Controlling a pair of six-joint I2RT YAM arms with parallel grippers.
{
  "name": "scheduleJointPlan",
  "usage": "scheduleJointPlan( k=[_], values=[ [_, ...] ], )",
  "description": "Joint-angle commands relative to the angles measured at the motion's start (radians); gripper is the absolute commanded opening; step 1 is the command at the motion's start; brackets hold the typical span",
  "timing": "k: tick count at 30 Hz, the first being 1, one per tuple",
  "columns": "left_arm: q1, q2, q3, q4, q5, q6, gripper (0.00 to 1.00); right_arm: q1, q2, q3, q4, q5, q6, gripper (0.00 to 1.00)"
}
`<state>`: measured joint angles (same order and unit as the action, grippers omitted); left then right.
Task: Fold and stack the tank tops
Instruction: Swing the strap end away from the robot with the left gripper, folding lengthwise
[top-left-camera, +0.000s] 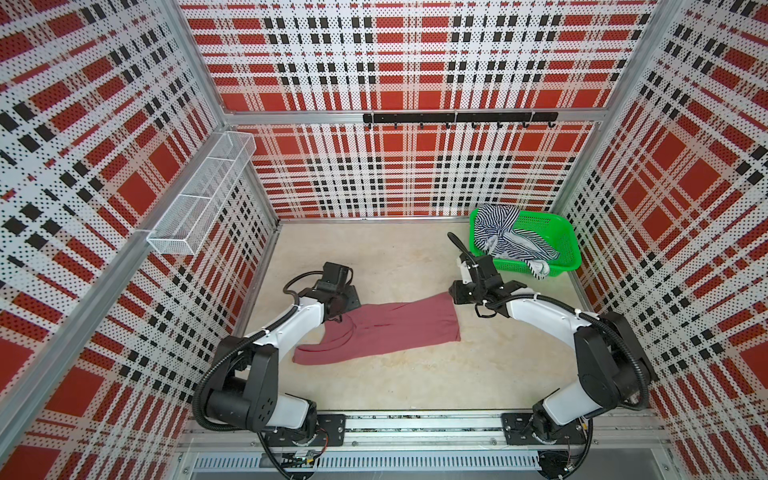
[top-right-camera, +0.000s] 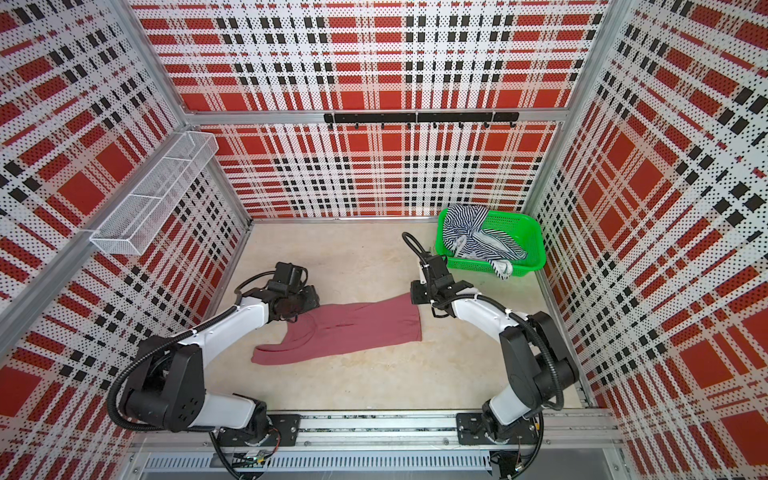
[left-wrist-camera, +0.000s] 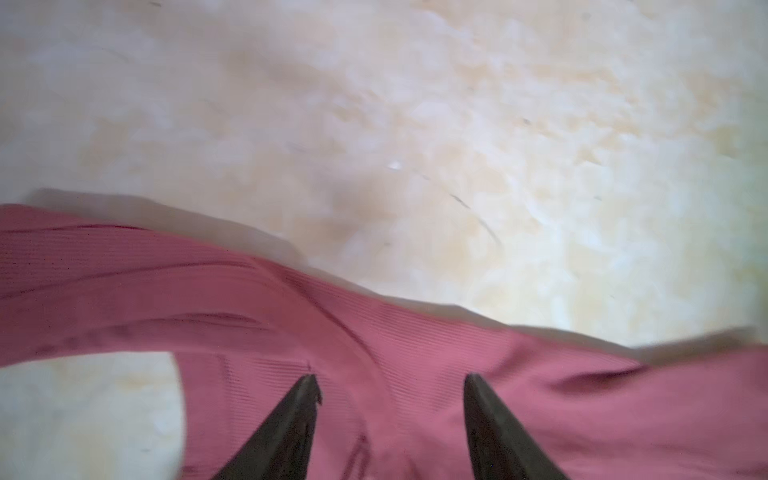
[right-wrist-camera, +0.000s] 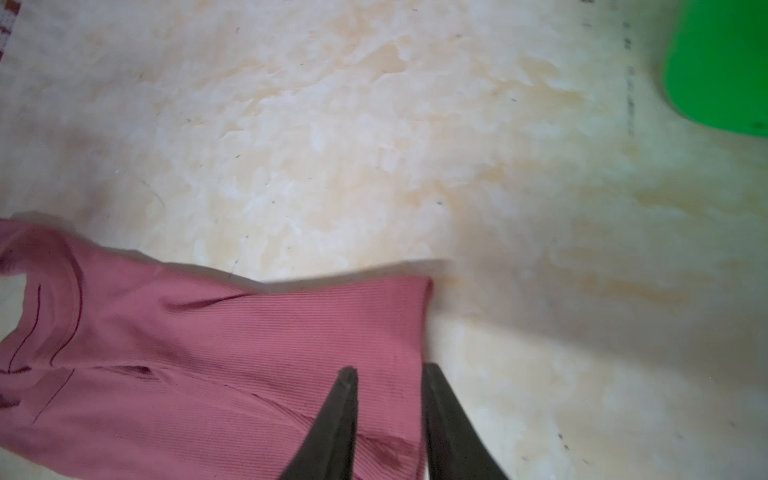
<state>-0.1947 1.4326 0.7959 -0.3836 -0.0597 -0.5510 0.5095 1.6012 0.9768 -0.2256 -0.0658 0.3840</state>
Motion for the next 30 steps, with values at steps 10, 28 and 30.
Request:
scheduleJointPlan(
  k=[10,28,30],
  values=[
    [0.05,0.197,-0.154,0.277,0.027,-0.059,0.43,0.064,0.158,-0.015,0.052,0.039,-0.009,0.09],
    [-0.141,0.953,0.936,0.129,0.267,0.226,0.52,0.23,-0.258,-0.288,0.06,0.131,0.214,0.34],
    [-0.155,0.959,1.033,0.08,0.241,0.251,0.62,0.199,-0.263,-0.24,0.0,0.161,0.142,0.49]
  ],
)
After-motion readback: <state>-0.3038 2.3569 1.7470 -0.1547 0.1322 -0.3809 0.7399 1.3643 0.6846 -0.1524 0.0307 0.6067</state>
